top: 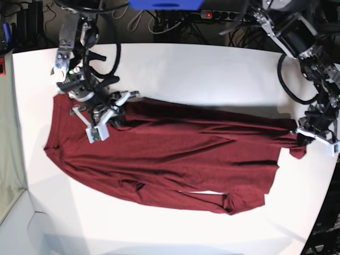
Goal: Layout the t-shirt on the table in an organized manner, then fold the t-shirt properly
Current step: 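Release the corner with the right gripper and regrasp the shirt edge nearby, then drag the shirt edge with the right gripper away from the left gripper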
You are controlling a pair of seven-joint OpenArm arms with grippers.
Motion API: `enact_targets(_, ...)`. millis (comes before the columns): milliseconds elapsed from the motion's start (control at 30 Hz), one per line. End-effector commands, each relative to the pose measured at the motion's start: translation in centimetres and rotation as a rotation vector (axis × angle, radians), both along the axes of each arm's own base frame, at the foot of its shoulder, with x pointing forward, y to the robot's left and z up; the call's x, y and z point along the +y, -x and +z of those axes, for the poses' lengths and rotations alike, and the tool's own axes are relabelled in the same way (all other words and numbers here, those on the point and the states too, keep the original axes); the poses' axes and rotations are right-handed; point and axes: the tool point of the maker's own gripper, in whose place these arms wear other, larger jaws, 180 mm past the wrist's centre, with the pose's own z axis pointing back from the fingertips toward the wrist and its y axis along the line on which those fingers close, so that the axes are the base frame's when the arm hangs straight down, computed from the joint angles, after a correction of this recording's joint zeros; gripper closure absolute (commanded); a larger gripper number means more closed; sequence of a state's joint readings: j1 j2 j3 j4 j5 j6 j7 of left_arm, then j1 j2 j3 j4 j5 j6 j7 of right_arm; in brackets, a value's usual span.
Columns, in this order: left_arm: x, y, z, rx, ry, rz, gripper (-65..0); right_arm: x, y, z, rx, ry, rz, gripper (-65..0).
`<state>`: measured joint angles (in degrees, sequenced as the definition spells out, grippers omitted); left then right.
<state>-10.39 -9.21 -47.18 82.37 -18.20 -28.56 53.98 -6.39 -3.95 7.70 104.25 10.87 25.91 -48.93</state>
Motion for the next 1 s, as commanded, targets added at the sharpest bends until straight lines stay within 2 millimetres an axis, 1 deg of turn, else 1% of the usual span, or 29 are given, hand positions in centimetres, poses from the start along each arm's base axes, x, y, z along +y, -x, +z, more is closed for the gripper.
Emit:
enact_targets(0, 0.5, -1.5, 2.2, -0.071, -0.011, 0.005, -0.3, -0.3, -1.4, 1.6, -0.065, 0.003, 0.003, 0.0)
enact_targets(133, 0.6, -2.3, 2.3, -0.097, 0.002, 0.012, -0.3, -0.4, -1.6, 0.7, -0.041, 0.0, 0.005, 0.0)
enact_targets(233, 0.6, -2.6, 1.9, -0.108, 0.017, 0.019, -0.3, -0.5, -2.5, 1.1, -0.053, 0.004, 0.002, 0.0)
enact_targets(300, -0.4, -3.6, 1.7, -0.118, 0.027, -0.007, -0.3, -0.7, -2.8, 0.9, -0.049, 0.007, 0.003, 0.0)
enact_targets(467, -1.1, -4.3, 0.1, -0.099, 0.035, -0.041, -0.3, -1.0, -3.5, 0.4, -0.035, 0.012, 0.009, 0.0)
enact_targets(533, -1.3, -4.6, -0.1, -0.113, 0.042, -0.04, -0.3, -1.0, -3.5, -0.3, -0.017, 0.009, 0.009, 0.0)
enact_targets(633, -1.5, -5.6, 0.4, -0.143, 0.048, -0.042, -0.3, -1.0, -4.1, -0.2, -0.02, 0.01, 0.01, 0.0)
enact_targets(667, -1.6, -5.8, 0.2, -0.141, 0.058, -0.04, -0.3, -1.0, -4.2, -0.3, -0.017, 0.009, 0.01, 0.0)
enact_targets(700, -1.6, -5.8, 0.0, -0.138, 0.065, -0.038, -0.3, -1.0, -4.2, -0.4, -0.014, 0.008, 0.01, 0.0)
enact_targets(733, -1.1, -5.8, -0.1, -0.131, 0.061, -0.034, -0.3, -1.0, -4.2, -0.4, -0.012, 0.008, 0.01, 0.0)
enact_targets(800, -0.9, -6.1, -0.3, -0.126, 0.072, -0.03, -0.3, -1.0, -4.6, -0.1, -0.021, 0.007, 0.01, 0.0)
enact_targets(967, -1.0, -6.6, -1.1, -0.108, 0.107, -0.025, -0.4, -1.1, -4.8, -0.3, -0.017, 0.006, 0.007, 0.0)
